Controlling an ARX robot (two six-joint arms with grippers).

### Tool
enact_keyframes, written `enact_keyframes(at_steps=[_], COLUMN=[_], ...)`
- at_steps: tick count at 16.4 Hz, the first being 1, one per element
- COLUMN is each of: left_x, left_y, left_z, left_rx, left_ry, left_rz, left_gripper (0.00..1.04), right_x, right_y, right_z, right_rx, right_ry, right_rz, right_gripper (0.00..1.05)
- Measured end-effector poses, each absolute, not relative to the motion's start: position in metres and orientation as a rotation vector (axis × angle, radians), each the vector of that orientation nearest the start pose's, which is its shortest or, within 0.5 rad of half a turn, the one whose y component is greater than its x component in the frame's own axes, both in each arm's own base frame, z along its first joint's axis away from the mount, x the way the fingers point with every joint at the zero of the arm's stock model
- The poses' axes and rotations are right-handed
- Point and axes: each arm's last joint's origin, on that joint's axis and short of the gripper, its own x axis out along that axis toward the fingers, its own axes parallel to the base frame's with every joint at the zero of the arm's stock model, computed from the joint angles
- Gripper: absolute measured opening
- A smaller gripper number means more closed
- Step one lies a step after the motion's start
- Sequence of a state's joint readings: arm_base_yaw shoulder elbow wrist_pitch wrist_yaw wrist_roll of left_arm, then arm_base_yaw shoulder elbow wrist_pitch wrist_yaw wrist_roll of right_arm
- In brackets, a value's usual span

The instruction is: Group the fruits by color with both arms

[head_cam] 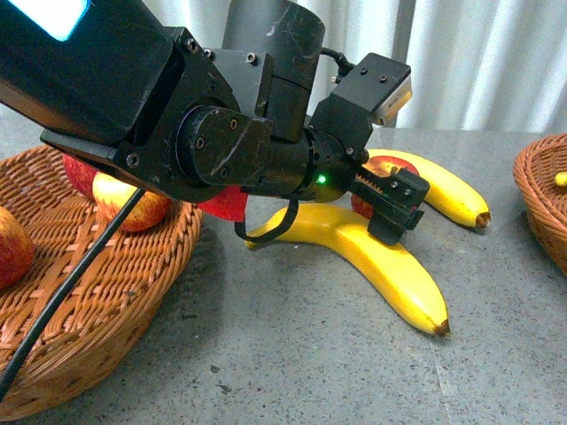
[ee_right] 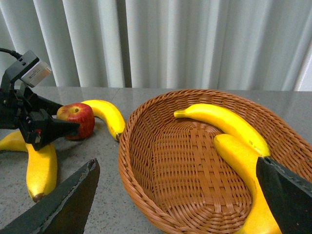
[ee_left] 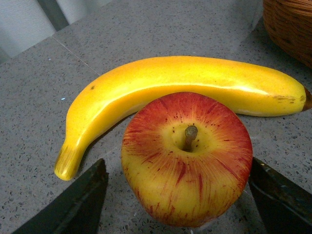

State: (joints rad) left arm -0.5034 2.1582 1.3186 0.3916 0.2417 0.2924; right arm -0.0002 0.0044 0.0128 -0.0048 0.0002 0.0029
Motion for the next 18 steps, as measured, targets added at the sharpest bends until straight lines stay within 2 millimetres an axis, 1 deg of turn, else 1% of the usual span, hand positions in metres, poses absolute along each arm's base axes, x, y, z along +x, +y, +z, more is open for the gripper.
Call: enact_keyframes(at_steps=[1, 2, 3, 4, 5, 6, 8, 14, 15, 18], left_x=[0.4, 0.399, 0.39, 0.379, 0.373, 0.367, 0.347, 0.315, 0.304, 0.258], left_y=[-0.229, -0.232, -0.228, -0.218, -0.212, -0.206, -0.186, -0.159, -0.151, -0.13], left_z=[0.139, 0.14, 0.156, 0.19, 0.203, 0.212, 0.227, 0.23, 0.229, 0.227], left_rx=[0.333, 0.335, 0.339, 0.32, 0.304, 0.287, 0.243, 0.198, 0.183, 0.174], left_ry=[0.343, 0.338, 0.305, 0.224, 0.194, 0.18, 0.164, 0.196, 0.206, 0.206], left_rz=[-0.799, -0.8, -0.764, -0.664, -0.608, -0.564, -0.433, -0.274, -0.228, -0.119], left_gripper=[0.77, 0.61, 0.57, 0.57, 0.57, 0.57, 0.57, 0.57, 0.57, 0.56], right_x=[0.097, 0.097, 0.097, 0.097, 0.097, 0.097, 0.097, 0.097, 0.097, 0.097], right_y=[0.0, 0.0, 0.0, 0.0, 0.0, 0.0, 0.0, 0.0, 0.0, 0.0], right_z=[0.167, 0.167, 0.167, 0.167, 0.167, 0.167, 0.167, 0.167, 0.167, 0.167], right_rx=[0.002, 0.003, 0.003, 0.002, 0.003, 0.003, 0.003, 0.003, 0.003, 0.003], right_ry=[-0.004, -0.003, -0.003, -0.003, -0.003, -0.003, -0.004, -0.003, -0.003, -0.004], right_rz=[0.0, 0.0, 0.0, 0.0, 0.0, 0.0, 0.0, 0.0, 0.0, 0.0], right_gripper=[0.98, 0.98, 0.98, 0.98, 0.98, 0.98, 0.98, 0.98, 0.98, 0.98])
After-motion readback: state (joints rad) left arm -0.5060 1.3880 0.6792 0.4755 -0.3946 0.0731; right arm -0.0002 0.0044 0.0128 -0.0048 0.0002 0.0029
